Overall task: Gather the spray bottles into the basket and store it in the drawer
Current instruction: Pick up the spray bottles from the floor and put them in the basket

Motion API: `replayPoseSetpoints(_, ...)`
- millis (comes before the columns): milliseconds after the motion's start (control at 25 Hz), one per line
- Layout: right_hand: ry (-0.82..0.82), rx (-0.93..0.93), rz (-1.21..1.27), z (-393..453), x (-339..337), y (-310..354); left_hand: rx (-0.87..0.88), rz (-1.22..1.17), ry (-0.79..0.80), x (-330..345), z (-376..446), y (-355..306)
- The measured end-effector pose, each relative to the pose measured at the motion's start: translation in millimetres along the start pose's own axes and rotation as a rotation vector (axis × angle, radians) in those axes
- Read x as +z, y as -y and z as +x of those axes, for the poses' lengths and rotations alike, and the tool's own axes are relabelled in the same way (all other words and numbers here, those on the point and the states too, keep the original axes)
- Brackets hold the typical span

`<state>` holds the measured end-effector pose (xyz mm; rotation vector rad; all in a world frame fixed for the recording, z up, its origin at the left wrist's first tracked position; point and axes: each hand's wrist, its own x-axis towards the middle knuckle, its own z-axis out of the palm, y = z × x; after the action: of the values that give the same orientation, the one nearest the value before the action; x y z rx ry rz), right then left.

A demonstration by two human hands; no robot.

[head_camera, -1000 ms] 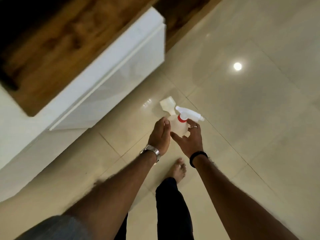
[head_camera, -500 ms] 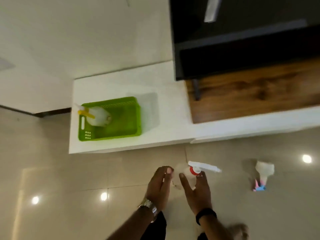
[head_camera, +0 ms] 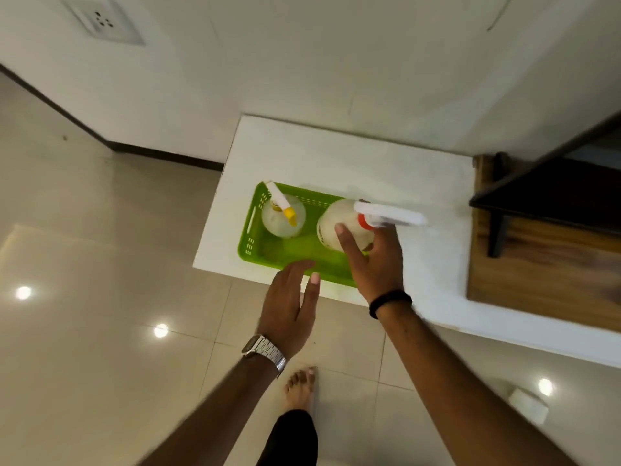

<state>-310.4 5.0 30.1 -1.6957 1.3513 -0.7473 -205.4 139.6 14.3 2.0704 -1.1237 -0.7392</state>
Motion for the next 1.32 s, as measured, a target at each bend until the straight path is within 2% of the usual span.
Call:
replayPoseSetpoints(200,0.175,0.107,-0.169,28.6,58.6,-27.3,0.065,0.307,0.022,1.6,15.7,14.5)
replayPoseSetpoints(440,0.124,0.119,-0.189,29.2,74.5,-38.5,0.089,0.469,0.163,-1.3,18.1,26.2)
replayPoseSetpoints(600,0.138,0.153,-0.175,20.1,55.6,-33.8,0.172,0.511,0.18,-5.2,14.8,17.4)
replayPoseSetpoints(680,0.11,0.092,-0.179,5.1,32.2,-35.5,0.263,0.52,0.201,0.5,9.3,7.2)
replayPoseSetpoints(800,0.08,-0.116,-0.25,-34.6,-14.4,-47.6,0.379,0.585,0.293,23.3,-13.8,-7.5)
replayPoseSetpoints(920,0.19,-0.251,-0.375,-89.8,-51.3,-75.2,0.465,0.665,0.427,48.3,-53.3,-3.7)
replayPoseSetpoints(1000,0.284,-0.199,-0.408,-133.4,-82.1,-108.2,0.487,0.705,0.55,71.7,-83.9,-2.2)
replayPoseSetpoints(1120,0.425,0.023,-0.442,-202.6,-136.5,-173.9,0.449,0.787,0.747,114.4,-125.1,-5.7)
replayPoseSetpoints(1320,0.461,0.373,-0.524,-295.6,-250.8,-291.0,0.401,0.886,0.902,221.9,-164.0,-48.7)
